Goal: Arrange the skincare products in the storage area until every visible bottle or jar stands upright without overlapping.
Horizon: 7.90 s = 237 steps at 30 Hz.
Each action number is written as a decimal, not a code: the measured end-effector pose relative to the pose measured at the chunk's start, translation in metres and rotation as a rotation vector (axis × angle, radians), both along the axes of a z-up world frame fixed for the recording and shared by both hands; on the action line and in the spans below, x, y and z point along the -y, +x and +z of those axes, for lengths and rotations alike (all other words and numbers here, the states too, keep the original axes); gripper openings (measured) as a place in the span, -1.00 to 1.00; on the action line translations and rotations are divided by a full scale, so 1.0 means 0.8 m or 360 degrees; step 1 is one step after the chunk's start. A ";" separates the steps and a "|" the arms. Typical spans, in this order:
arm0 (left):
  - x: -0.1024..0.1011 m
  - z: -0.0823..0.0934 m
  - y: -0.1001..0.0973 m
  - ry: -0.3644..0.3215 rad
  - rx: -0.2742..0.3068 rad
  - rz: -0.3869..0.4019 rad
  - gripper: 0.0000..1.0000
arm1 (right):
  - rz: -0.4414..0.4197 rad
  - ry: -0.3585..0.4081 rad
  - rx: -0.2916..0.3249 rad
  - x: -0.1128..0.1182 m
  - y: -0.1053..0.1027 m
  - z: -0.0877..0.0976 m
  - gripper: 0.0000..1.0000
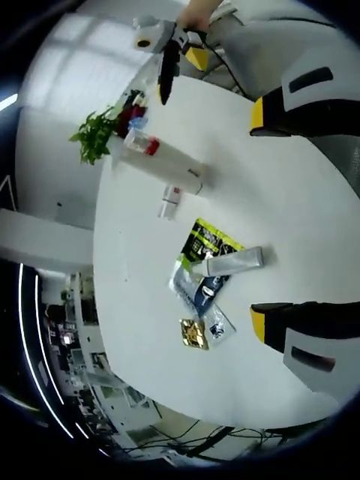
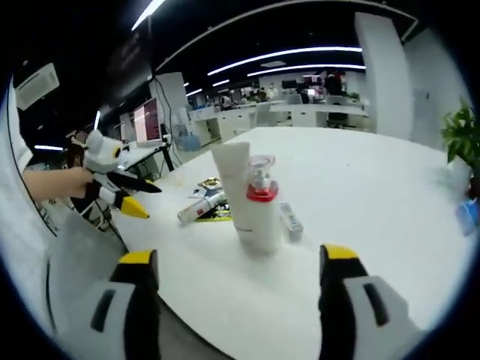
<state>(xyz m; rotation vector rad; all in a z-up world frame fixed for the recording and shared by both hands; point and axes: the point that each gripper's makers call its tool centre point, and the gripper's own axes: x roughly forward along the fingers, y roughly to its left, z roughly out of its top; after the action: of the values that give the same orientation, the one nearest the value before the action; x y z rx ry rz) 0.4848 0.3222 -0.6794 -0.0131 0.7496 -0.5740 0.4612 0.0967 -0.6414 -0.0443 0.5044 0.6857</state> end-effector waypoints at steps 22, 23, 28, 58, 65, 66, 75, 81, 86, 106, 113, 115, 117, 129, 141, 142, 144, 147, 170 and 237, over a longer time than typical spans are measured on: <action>-0.006 -0.061 0.063 0.0314 -0.0155 -0.0011 0.12 | -0.0016 0.0011 -0.0057 -0.006 0.007 -0.016 0.74; -0.006 -0.063 0.066 0.0319 -0.0170 -0.0009 0.10 | -0.0018 0.0013 -0.0059 -0.006 0.008 -0.017 0.74; -0.004 -0.077 0.076 0.0361 -0.0219 -0.0023 -0.03 | -0.0023 0.0022 -0.0072 -0.008 0.010 -0.020 0.74; -0.018 -0.113 0.113 0.0585 -0.0372 -0.0079 -0.64 | -0.0042 0.0036 -0.0115 -0.010 0.014 -0.031 0.68; -0.021 -0.115 0.113 0.0508 -0.0380 -0.0022 -0.66 | -0.0021 0.0036 -0.0107 -0.017 0.013 -0.027 0.68; -0.021 -0.113 0.112 0.0500 -0.0382 -0.0013 -0.66 | -0.0017 0.0036 -0.0104 -0.018 0.013 -0.026 0.68; -0.028 -0.103 0.098 0.0355 -0.0397 0.0096 -0.66 | 0.0004 0.0071 -0.0093 -0.025 0.009 -0.018 0.66; -0.026 -0.088 0.084 0.0212 -0.0377 0.0158 -0.67 | 0.0015 0.0121 -0.0093 -0.032 0.003 -0.009 0.63; -0.010 -0.064 0.072 0.0039 -0.0315 0.0179 -0.67 | 0.0011 0.0206 -0.0111 -0.036 -0.002 -0.001 0.51; 0.060 0.023 0.002 -0.0445 -0.0204 0.0017 -0.67 | 0.0081 0.0598 -0.0161 -0.060 -0.014 0.039 0.06; 0.101 0.047 -0.011 -0.0576 -0.0133 -0.0174 -0.66 | 0.0163 0.0694 -0.0177 -0.074 0.003 0.049 -0.03; 0.117 0.056 -0.017 -0.0616 -0.0104 -0.0266 -0.66 | 0.0180 0.0730 -0.0187 -0.078 0.007 0.053 -0.03; 0.133 0.063 -0.028 -0.0639 -0.0089 -0.0367 -0.66 | 0.0175 0.0825 -0.0185 -0.082 0.010 0.063 -0.06; 0.188 0.090 -0.055 -0.0859 -0.0049 -0.0589 -0.66 | 0.0171 0.1059 -0.0249 -0.080 0.008 0.075 -0.22; 0.209 0.087 -0.057 -0.0953 -0.0046 -0.0683 -0.66 | 0.0066 0.1121 -0.0258 -0.070 0.020 0.075 -0.51; 0.210 0.087 -0.057 -0.0953 -0.0041 -0.0687 -0.66 | 0.0062 0.1123 -0.0259 -0.069 0.020 0.075 -0.52; 0.214 0.086 -0.056 -0.0944 -0.0011 -0.0712 -0.65 | 0.0057 0.1101 -0.0242 -0.066 0.020 0.074 -0.53; 0.219 0.079 -0.057 -0.0903 -0.0014 -0.0757 -0.64 | 0.0087 0.0953 -0.0192 -0.065 0.018 0.070 -0.55; 0.221 -0.027 -0.030 -0.0102 0.0154 -0.1054 -0.61 | 0.0131 0.0087 0.0143 -0.079 0.031 0.005 -0.56; 0.235 -0.088 0.036 0.0187 0.0256 -0.1290 -0.68 | -0.0059 -0.0207 0.0230 -0.055 0.080 -0.033 -0.56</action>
<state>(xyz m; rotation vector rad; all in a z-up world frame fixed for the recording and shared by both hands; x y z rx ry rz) 0.5138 0.1345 -0.7494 0.4591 0.6128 -1.2824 0.5254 0.1403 -0.6680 -0.2047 0.4092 0.6076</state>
